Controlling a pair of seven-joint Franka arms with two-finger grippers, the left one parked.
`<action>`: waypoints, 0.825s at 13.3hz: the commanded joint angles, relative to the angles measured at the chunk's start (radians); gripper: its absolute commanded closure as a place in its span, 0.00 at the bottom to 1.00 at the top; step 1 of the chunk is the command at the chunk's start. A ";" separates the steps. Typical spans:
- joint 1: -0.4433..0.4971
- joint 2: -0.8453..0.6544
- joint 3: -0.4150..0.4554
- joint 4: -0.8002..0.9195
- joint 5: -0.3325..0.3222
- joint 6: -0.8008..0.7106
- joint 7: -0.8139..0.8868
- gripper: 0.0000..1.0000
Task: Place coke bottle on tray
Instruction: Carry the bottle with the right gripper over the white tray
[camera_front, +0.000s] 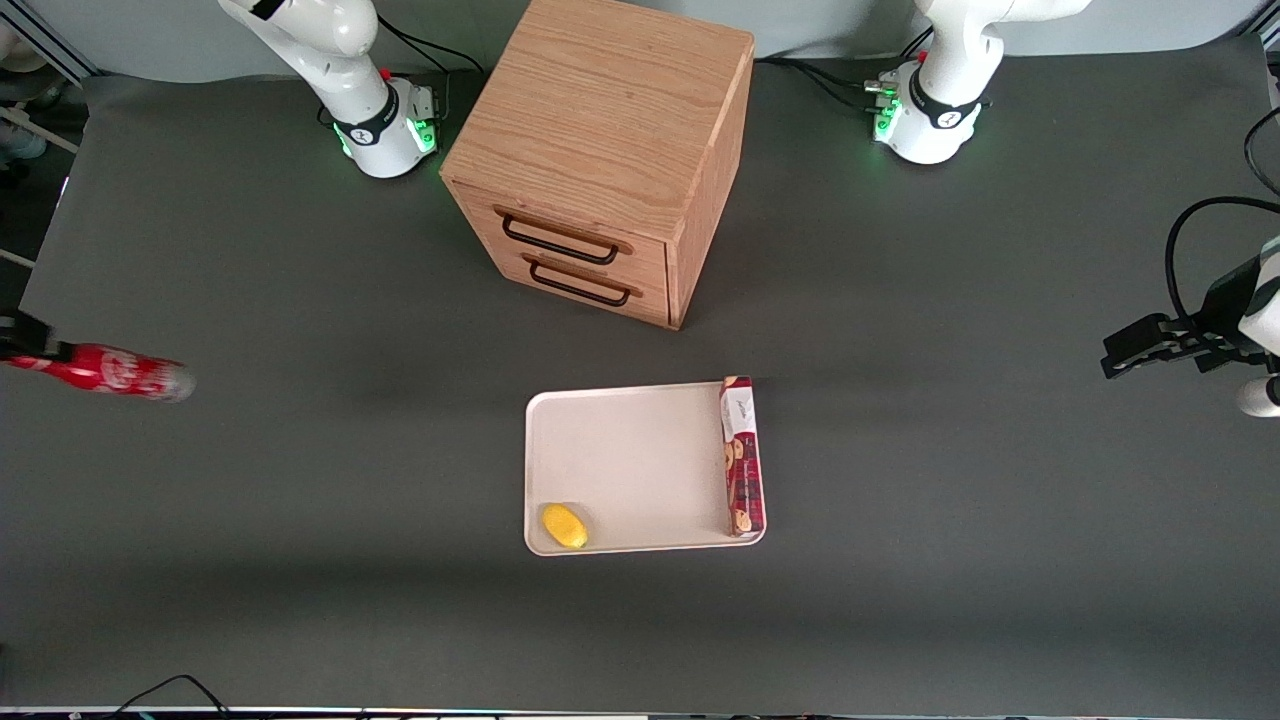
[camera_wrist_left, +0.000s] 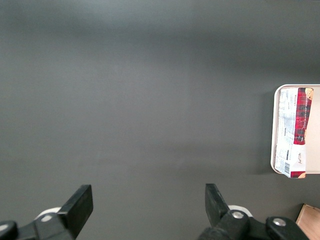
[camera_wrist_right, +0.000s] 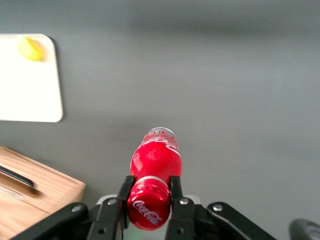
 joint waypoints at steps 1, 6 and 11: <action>0.029 -0.017 0.129 -0.055 -0.013 0.068 0.282 1.00; 0.257 -0.016 0.151 -0.133 -0.044 0.177 0.661 1.00; 0.388 -0.016 0.169 -0.468 -0.090 0.596 0.837 1.00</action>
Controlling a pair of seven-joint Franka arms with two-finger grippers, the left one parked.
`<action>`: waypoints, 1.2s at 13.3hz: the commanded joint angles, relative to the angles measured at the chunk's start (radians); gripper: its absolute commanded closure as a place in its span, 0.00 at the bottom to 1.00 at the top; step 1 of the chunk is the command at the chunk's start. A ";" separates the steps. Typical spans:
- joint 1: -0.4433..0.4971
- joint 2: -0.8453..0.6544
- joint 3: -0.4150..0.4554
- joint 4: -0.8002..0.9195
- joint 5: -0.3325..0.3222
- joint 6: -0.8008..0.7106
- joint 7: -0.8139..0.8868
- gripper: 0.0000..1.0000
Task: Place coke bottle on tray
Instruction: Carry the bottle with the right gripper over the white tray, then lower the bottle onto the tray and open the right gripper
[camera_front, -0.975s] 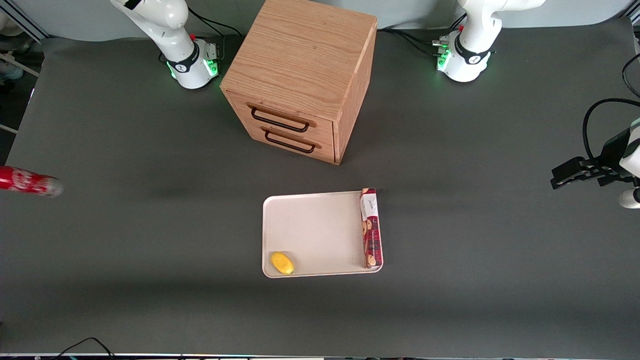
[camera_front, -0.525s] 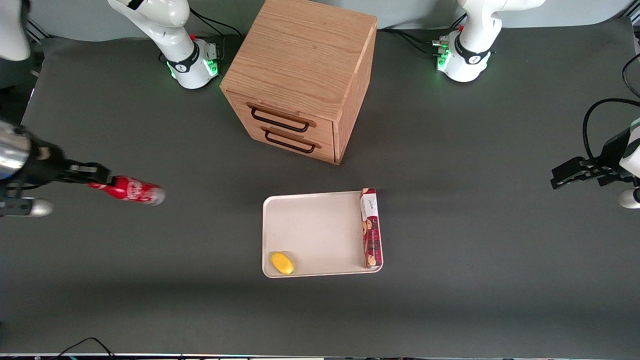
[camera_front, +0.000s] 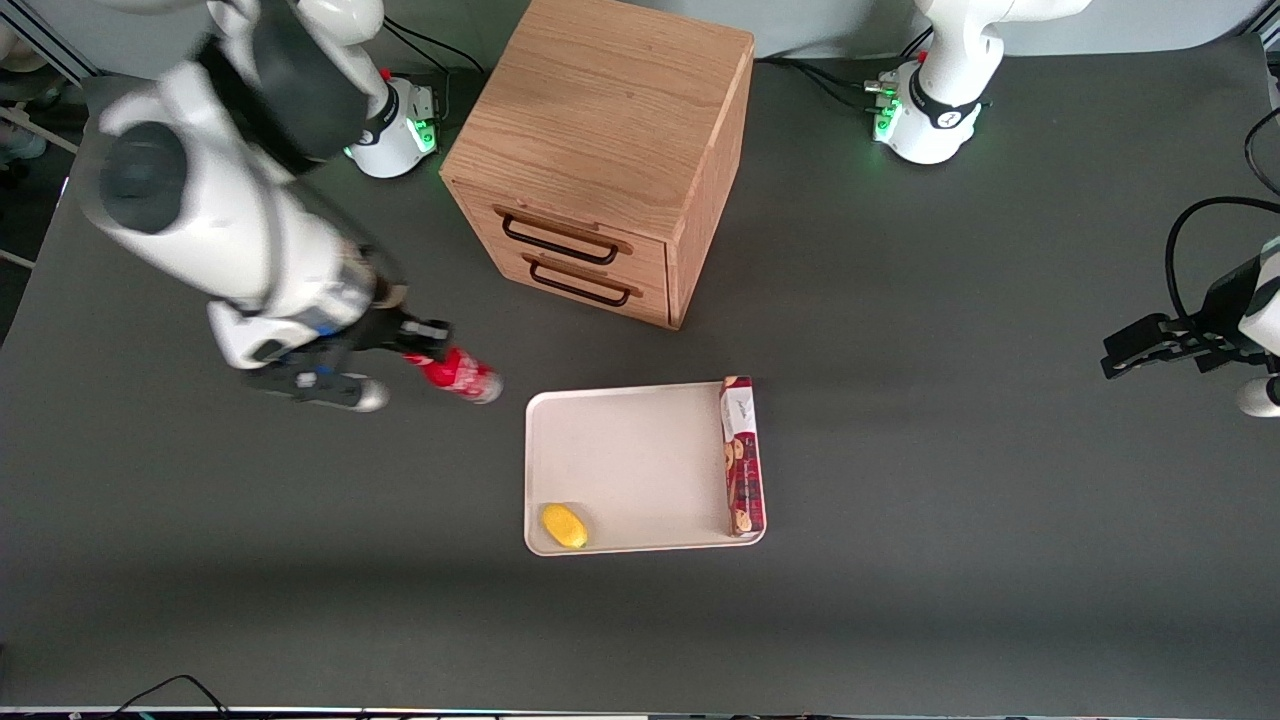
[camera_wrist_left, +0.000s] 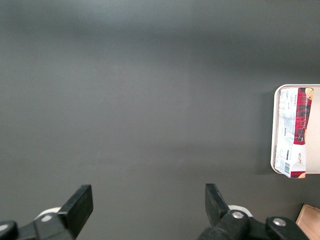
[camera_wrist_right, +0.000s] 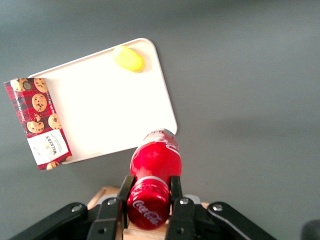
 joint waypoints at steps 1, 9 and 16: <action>-0.012 -0.022 0.007 -0.231 -0.026 0.251 0.028 1.00; 0.018 0.143 0.021 -0.276 -0.339 0.424 0.228 1.00; 0.080 0.209 0.007 -0.249 -0.428 0.442 0.331 1.00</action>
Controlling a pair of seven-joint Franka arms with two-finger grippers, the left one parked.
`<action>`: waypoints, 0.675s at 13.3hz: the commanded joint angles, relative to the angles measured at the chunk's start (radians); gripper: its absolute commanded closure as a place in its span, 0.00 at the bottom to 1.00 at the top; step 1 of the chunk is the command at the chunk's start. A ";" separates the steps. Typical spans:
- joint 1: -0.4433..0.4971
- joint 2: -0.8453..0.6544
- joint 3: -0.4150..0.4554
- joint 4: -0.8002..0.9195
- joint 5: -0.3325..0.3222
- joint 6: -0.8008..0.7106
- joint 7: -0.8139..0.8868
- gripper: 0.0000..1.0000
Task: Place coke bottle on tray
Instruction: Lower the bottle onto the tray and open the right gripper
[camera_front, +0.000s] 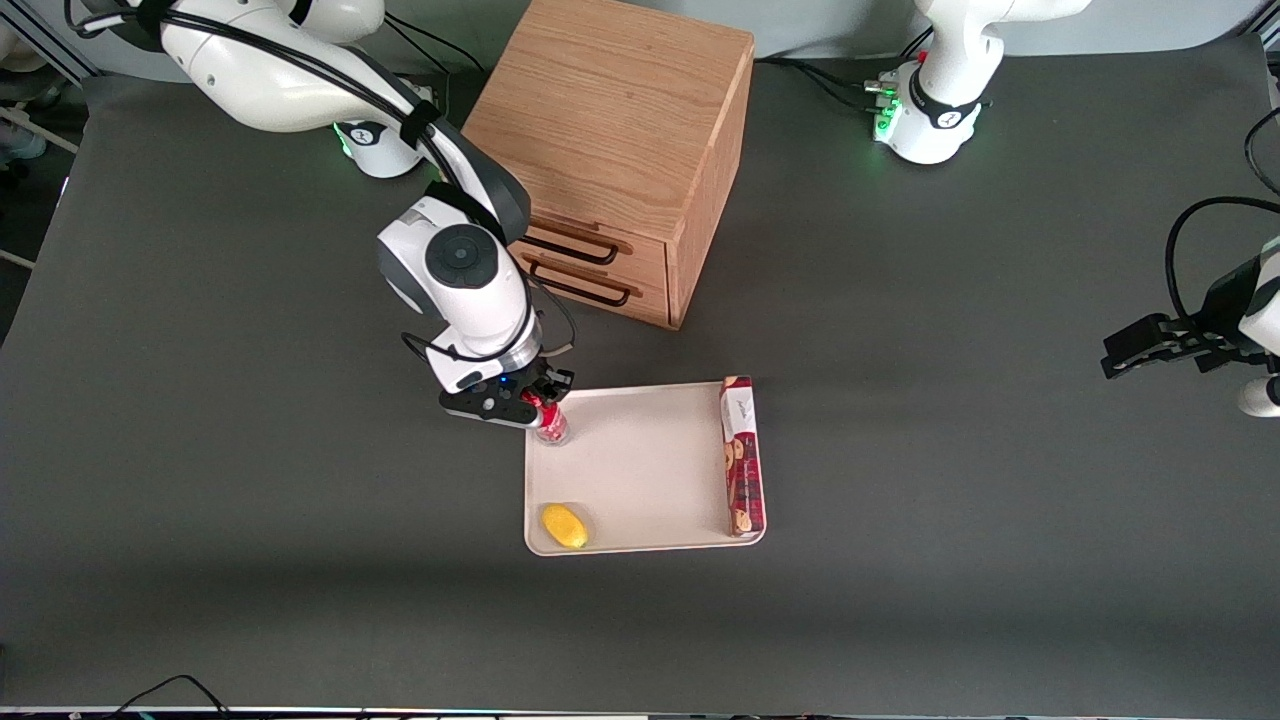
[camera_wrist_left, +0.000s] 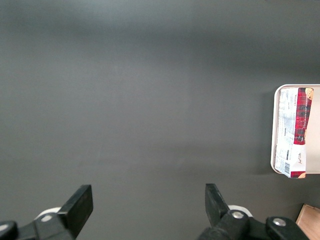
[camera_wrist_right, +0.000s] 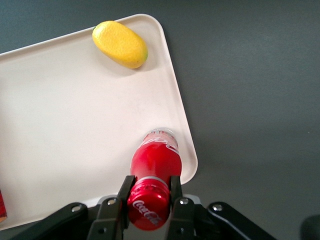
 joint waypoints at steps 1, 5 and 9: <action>0.010 0.044 -0.005 0.039 -0.063 0.011 0.036 1.00; 0.007 0.063 -0.008 0.069 -0.063 0.013 0.010 0.06; 0.008 0.051 -0.007 0.092 -0.063 -0.009 -0.030 0.00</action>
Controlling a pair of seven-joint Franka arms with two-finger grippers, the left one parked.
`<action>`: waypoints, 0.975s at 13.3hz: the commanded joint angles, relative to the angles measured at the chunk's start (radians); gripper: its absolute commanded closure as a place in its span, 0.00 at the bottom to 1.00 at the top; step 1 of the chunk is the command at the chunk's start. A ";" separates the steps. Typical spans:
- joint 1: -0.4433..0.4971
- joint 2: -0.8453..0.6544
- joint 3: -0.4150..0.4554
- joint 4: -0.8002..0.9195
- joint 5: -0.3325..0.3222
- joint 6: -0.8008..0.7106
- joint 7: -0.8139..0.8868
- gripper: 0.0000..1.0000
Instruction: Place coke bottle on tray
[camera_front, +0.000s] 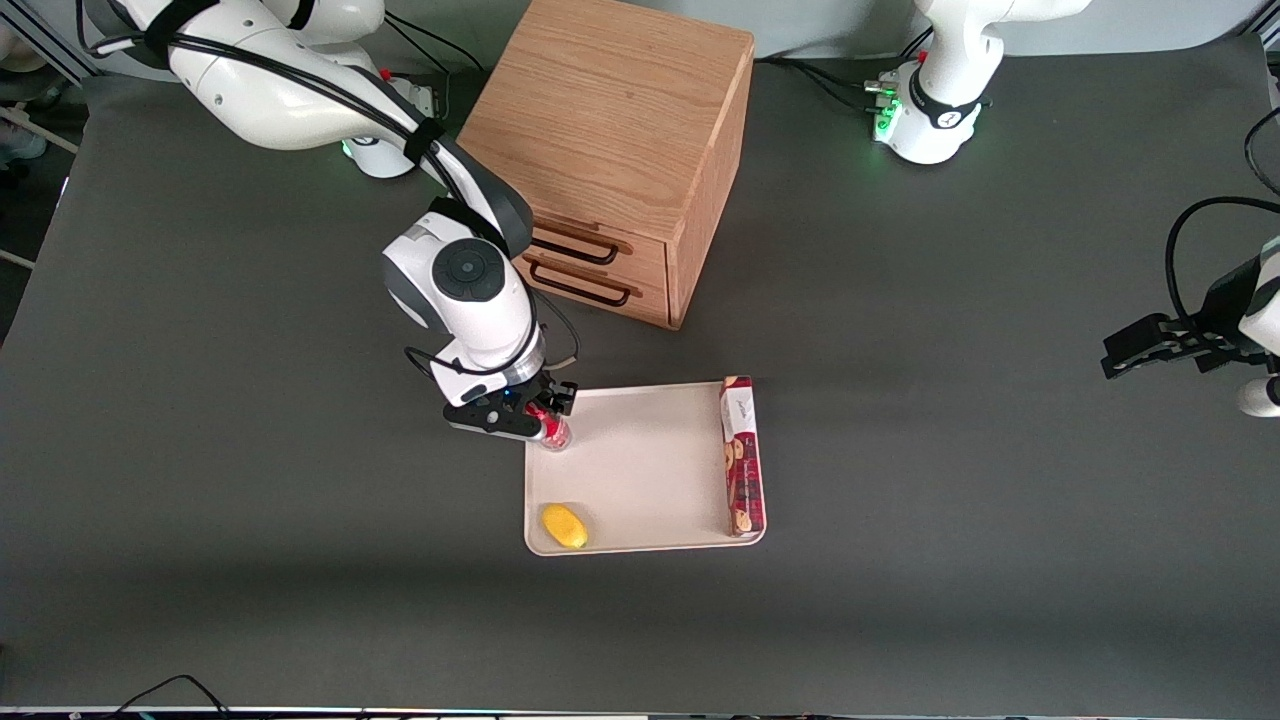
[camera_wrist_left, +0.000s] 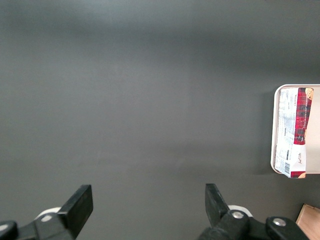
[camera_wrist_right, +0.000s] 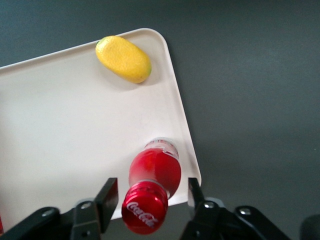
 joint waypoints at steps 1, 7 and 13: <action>0.008 0.003 0.001 0.069 -0.023 -0.056 -0.080 0.00; -0.018 -0.187 -0.072 0.172 0.193 -0.309 -0.636 0.00; 0.061 -0.576 -0.414 -0.039 0.447 -0.420 -0.829 0.00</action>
